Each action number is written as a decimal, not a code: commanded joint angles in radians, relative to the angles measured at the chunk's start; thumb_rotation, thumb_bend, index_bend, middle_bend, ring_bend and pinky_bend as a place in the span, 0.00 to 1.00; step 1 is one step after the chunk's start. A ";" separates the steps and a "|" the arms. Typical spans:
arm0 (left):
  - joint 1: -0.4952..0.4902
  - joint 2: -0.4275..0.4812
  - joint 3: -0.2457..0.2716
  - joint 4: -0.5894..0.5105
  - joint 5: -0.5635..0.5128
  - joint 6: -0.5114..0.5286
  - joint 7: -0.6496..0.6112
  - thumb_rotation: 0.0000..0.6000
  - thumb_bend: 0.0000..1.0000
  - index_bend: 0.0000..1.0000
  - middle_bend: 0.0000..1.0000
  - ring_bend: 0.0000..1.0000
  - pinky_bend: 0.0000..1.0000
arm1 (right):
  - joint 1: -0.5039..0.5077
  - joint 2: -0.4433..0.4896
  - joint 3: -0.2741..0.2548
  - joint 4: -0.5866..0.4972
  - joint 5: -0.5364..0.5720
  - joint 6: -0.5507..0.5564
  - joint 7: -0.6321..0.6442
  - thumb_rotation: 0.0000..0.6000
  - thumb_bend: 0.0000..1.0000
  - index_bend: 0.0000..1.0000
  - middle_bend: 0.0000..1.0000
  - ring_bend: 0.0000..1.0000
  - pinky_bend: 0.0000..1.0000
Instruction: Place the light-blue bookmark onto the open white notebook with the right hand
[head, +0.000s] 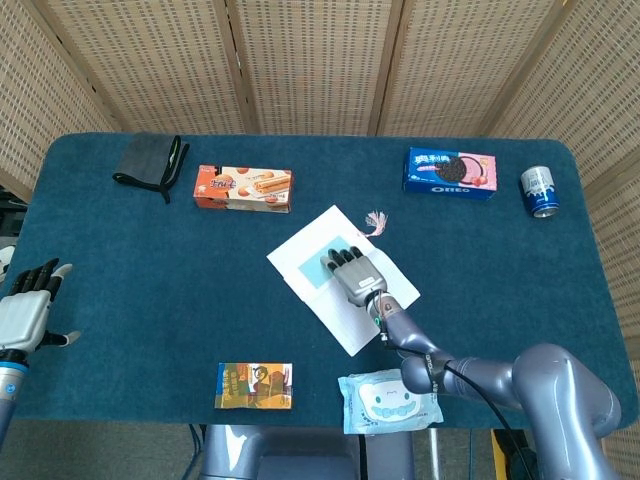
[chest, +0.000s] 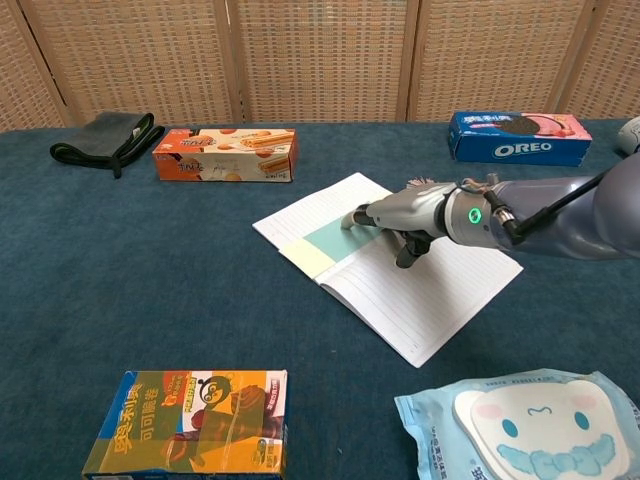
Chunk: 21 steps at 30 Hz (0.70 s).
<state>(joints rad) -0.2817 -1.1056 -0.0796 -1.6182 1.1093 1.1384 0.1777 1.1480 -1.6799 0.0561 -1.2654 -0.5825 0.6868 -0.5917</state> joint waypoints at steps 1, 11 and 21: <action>0.000 0.001 0.000 -0.001 -0.001 0.000 0.000 1.00 0.00 0.00 0.00 0.00 0.00 | 0.004 0.009 -0.008 -0.006 -0.016 -0.010 -0.005 1.00 1.00 0.00 0.00 0.00 0.00; 0.001 0.002 0.001 -0.001 0.002 0.001 -0.005 1.00 0.00 0.00 0.00 0.00 0.00 | 0.015 0.037 -0.014 -0.004 -0.035 -0.051 0.013 1.00 1.00 0.00 0.00 0.00 0.00; 0.000 -0.001 0.003 -0.002 0.004 0.000 0.003 1.00 0.00 0.00 0.00 0.00 0.00 | 0.014 0.051 -0.023 0.009 -0.042 -0.067 0.044 1.00 1.00 0.00 0.00 0.00 0.00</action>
<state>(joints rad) -0.2821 -1.1065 -0.0768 -1.6205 1.1130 1.1383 0.1804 1.1622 -1.6293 0.0329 -1.2582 -0.6237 0.6177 -0.5492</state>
